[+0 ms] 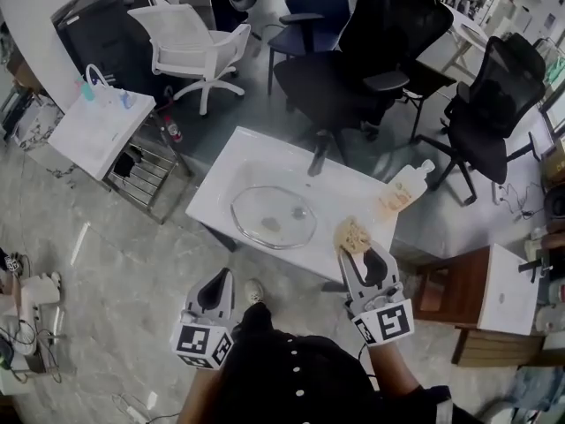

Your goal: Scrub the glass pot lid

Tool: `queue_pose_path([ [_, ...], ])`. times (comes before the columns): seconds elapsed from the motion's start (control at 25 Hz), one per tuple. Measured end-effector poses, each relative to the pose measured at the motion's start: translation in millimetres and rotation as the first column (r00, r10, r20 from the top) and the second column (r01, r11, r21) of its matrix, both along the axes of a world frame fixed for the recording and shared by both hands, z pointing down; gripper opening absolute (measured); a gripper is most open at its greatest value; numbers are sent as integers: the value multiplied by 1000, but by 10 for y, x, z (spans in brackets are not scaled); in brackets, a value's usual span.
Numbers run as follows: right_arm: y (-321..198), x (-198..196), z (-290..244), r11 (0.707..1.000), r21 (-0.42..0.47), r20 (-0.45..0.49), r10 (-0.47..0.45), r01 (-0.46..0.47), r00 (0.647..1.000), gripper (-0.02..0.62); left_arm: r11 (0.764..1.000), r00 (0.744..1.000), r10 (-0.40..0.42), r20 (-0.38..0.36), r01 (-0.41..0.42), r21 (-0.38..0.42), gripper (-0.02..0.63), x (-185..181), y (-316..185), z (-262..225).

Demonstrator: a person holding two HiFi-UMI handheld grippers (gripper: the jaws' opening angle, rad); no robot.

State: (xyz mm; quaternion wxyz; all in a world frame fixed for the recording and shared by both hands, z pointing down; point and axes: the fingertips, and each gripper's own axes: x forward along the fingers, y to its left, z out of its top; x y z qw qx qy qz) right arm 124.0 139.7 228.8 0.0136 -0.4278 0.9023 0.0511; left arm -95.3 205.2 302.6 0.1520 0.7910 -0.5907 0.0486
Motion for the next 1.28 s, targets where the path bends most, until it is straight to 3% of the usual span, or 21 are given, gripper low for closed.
queue_pose_path([
  [0.44,-1037,-762,17,999,-28,-21,30,-30,999,143,998,999,42,-15,-43,-36,28,-782,-1089,-8],
  [0.72,-1353,-1118,161,998,-51,-108,22,-28,994,141,986,995,95,-30,-98,-136,28,-1002,-1480,370],
  [0.8,-1416,-1146,311,998,-55,-170,10,-20,985,141,978,992,114,-54,-122,-170,27,-959,-1541,538],
  [0.88,-1461,-1104,597,997,-77,-316,-13,-12,949,141,969,985,135,-105,-154,-195,25,-874,-1573,704],
  [0.96,-1520,-1054,909,994,-106,-467,-52,2,883,141,967,979,152,-139,-177,-185,25,-780,-1632,811],
  [1.08,-1660,-1050,1263,994,-95,-603,-102,56,791,141,969,974,164,-158,-189,-161,25,-663,-1738,940],
  [1.16,-1695,-1081,1487,989,-107,-651,-147,102,744,141,958,972,145,-186,-186,-220,25,-629,-1718,1128],
  [1.28,-1727,-1131,1827,977,-136,-700,-213,165,682,141,922,962,40,-272,-140,-360,25,-667,-1651,1438],
])
